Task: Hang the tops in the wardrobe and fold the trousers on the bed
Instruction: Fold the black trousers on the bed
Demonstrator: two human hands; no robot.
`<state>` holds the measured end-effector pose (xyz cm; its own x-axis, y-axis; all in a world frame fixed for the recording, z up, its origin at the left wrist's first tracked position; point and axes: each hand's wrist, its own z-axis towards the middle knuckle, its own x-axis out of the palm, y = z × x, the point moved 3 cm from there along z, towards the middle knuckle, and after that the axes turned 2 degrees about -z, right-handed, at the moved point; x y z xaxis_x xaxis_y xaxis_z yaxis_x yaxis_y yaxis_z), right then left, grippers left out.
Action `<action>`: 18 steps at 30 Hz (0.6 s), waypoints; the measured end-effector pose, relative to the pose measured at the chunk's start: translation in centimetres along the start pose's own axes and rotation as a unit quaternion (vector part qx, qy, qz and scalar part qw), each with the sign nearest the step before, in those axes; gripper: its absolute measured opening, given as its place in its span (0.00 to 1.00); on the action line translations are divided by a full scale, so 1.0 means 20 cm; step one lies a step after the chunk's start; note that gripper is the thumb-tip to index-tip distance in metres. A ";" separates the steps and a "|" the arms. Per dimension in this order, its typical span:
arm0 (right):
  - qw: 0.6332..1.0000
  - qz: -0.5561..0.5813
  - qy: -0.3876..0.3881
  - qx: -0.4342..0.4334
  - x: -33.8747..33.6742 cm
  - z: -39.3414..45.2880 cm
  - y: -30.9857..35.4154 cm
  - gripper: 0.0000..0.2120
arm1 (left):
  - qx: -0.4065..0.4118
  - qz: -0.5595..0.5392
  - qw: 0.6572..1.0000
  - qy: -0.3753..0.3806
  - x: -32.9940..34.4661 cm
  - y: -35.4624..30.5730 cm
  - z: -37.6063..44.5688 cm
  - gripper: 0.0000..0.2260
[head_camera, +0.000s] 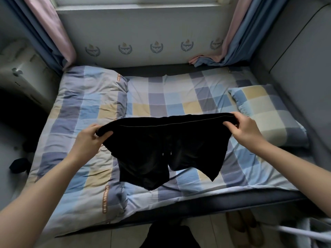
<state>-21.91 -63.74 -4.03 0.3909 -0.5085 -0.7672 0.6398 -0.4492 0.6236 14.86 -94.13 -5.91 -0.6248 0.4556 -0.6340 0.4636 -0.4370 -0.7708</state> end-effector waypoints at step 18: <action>0.976 0.021 0.215 0.035 0.10 -0.18 -0.13 0.09 | -0.021 0.036 0.968 0.249 0.14 0.20 -0.21 0.11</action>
<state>-20.41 -61.00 -7.72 0.6674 -0.1797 -0.7227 0.5754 -0.4916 0.6536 17.64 -91.33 -11.05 -0.2149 0.7474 -0.6287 0.5259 -0.4538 -0.7193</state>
